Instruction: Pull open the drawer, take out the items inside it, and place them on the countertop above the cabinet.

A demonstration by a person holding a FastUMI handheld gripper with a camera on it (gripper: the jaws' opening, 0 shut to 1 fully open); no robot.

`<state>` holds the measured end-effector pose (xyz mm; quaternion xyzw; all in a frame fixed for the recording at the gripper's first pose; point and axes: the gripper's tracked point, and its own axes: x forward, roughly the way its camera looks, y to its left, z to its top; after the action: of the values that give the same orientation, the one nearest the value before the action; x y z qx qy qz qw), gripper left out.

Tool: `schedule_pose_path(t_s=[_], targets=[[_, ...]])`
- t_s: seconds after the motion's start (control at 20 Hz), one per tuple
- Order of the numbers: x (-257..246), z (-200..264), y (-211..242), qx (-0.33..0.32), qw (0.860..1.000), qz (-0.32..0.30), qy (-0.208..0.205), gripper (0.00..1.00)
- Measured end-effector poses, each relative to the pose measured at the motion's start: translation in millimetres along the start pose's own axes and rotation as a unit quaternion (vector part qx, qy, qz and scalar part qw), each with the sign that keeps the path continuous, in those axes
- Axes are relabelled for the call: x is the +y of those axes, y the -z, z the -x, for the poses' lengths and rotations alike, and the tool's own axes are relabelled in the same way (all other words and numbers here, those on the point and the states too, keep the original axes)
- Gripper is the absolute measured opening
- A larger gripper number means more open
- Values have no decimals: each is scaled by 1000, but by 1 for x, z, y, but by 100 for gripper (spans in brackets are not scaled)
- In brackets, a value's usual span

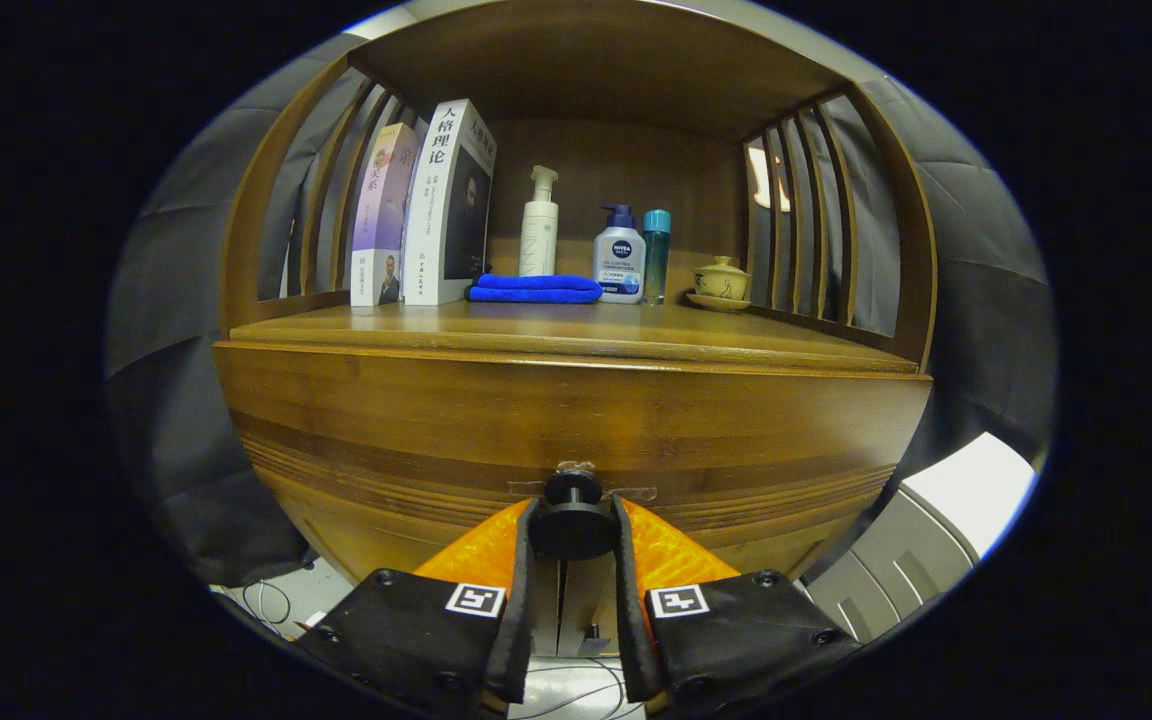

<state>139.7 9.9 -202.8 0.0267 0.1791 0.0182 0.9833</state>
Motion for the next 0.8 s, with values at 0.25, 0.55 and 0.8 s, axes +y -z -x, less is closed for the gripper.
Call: schedule_pose_path(t_s=[0.25,0.55,0.8], targets=[[-2,18,6,2,1000,9,0,39],[-4,44,15,4,1000,17,1,39],[-4,66,21,6,1000,17,4,39]])
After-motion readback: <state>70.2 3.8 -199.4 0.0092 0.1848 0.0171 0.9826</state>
